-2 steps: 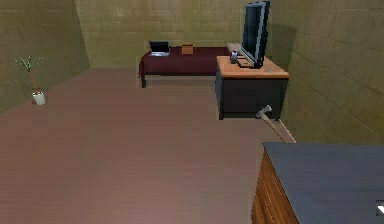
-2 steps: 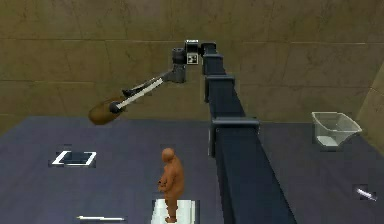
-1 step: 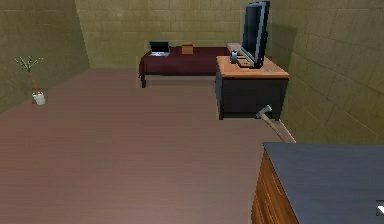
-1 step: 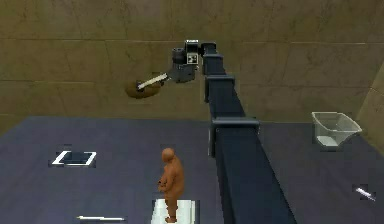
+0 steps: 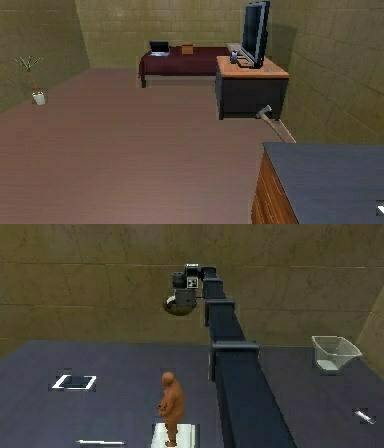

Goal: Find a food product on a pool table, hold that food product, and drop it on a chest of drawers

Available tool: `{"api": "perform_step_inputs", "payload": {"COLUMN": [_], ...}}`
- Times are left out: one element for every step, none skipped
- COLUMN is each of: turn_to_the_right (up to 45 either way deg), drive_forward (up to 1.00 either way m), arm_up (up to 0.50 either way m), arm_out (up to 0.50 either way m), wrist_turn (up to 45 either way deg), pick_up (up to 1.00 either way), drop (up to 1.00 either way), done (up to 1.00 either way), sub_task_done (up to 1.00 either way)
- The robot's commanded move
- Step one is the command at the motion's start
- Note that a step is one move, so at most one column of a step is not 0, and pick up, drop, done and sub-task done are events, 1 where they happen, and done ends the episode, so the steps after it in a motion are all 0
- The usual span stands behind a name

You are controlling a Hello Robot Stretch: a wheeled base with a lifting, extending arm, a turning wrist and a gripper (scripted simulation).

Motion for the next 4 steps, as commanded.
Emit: {"api": "perform_step_inputs", "payload": {"turn_to_the_right": [0.0,0.0,0.0,0.0], "drive_forward": [0.0,0.0,0.0,0.0], "arm_up": [-0.04,-0.32,0.0,0.04], "arm_out": [0.0,0.0,0.0,0.0], "wrist_turn": [0.0,0.0,0.0,0.0], "pick_up": [0.0,0.0,0.0,0.0], "drop": [0.0,0.0,1.0,0.0], "done": [0.0,0.0,0.0,0.0], "sub_task_done": [0.0,0.0,0.0,0.0]}}
